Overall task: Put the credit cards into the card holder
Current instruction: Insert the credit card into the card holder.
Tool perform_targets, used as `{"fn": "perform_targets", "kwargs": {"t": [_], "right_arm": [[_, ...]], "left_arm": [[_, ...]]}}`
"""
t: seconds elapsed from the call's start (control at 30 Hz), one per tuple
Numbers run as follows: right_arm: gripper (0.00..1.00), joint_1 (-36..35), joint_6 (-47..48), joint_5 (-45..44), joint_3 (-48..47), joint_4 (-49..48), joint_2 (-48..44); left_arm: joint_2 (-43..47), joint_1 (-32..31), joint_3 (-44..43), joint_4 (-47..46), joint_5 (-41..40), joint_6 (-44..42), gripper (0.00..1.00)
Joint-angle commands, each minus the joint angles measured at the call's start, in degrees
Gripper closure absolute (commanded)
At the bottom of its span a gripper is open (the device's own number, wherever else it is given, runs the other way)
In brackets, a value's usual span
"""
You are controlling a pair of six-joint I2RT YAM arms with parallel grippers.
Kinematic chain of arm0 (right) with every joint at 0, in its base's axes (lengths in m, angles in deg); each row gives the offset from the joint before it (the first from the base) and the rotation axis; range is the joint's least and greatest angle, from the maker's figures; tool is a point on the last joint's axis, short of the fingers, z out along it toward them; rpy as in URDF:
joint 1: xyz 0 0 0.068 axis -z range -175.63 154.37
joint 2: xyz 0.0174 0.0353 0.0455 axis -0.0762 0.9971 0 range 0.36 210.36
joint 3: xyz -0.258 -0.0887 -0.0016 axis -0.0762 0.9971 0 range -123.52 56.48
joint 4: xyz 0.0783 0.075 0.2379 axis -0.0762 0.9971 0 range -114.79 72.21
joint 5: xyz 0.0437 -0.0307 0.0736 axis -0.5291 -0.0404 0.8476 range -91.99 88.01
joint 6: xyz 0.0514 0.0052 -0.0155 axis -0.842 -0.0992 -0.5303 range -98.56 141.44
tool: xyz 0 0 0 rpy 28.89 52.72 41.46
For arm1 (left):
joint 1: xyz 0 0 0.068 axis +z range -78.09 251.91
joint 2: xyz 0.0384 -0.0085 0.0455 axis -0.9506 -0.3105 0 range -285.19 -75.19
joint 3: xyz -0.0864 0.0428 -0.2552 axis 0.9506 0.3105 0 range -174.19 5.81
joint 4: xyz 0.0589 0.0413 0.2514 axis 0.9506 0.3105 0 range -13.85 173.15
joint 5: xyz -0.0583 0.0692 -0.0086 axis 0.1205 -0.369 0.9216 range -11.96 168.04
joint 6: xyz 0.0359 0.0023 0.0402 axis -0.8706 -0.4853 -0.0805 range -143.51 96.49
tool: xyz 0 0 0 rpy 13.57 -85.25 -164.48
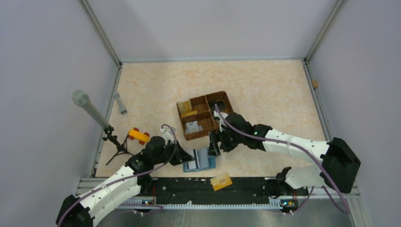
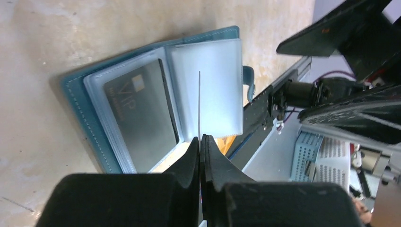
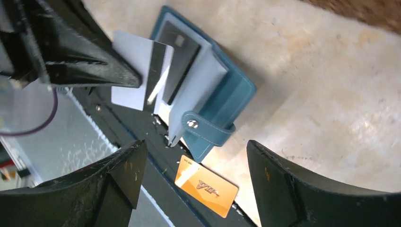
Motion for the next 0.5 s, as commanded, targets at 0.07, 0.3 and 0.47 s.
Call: {"fn": "perform_targets", "kwargs": {"t": [0.07,0.3,0.47], "right_arm": [[0.21,-2.93,-17.75,-9.02,4.79,-7.86,0.93],[0.19,-4.96,-21.75,-9.44,6.66,-13.89,4.56],[0.22,-5.14,-22.37,-9.79,6.89,-14.64,7.65]], "left_arm": [[-3.34,-0.01,0.32,-4.89,-3.07,4.5,1.0],[-6.17,-0.01,0.55,-4.95,-2.88,3.92,1.0],[-6.53,-0.06,1.13,-5.8,-2.71,3.61,1.0]]}}
